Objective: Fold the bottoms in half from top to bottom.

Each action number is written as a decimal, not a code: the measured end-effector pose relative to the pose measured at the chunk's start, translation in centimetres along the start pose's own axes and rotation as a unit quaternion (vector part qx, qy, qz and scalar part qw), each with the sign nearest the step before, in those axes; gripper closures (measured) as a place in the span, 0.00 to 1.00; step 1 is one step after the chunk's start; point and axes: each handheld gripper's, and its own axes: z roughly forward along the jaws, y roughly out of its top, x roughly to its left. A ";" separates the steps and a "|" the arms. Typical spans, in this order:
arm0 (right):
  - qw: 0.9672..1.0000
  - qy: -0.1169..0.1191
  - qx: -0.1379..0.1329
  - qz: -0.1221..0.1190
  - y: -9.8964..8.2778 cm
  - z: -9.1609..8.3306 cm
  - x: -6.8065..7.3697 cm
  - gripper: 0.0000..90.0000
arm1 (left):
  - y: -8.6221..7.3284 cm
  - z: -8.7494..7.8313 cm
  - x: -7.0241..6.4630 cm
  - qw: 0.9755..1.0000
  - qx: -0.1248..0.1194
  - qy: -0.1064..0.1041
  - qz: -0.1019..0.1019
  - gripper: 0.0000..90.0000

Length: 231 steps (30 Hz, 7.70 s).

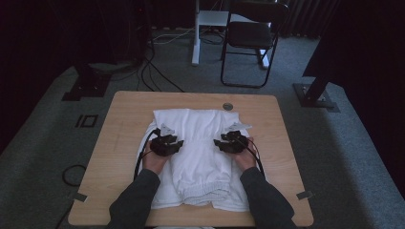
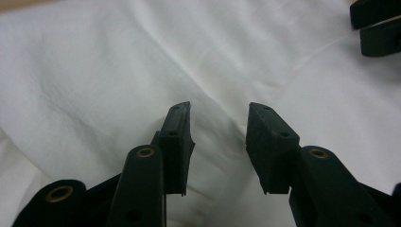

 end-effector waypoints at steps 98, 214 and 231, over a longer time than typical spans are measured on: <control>0.994 -0.013 0.060 0.087 -0.3 2.8 -7.3 0.80 | -2.0 1.2 9.3 0.994 0.029 0.023 -0.101 0.82; 0.999 0.010 -0.035 0.031 -1.2 -4.9 -5.3 0.98 | 1.8 -4.8 6.3 0.990 -0.089 -0.028 -0.109 0.90; 0.989 0.015 -0.148 -0.013 -0.8 -13.1 -3.7 0.99 | -1.0 -12.8 4.9 0.971 -0.167 -0.135 -0.104 0.90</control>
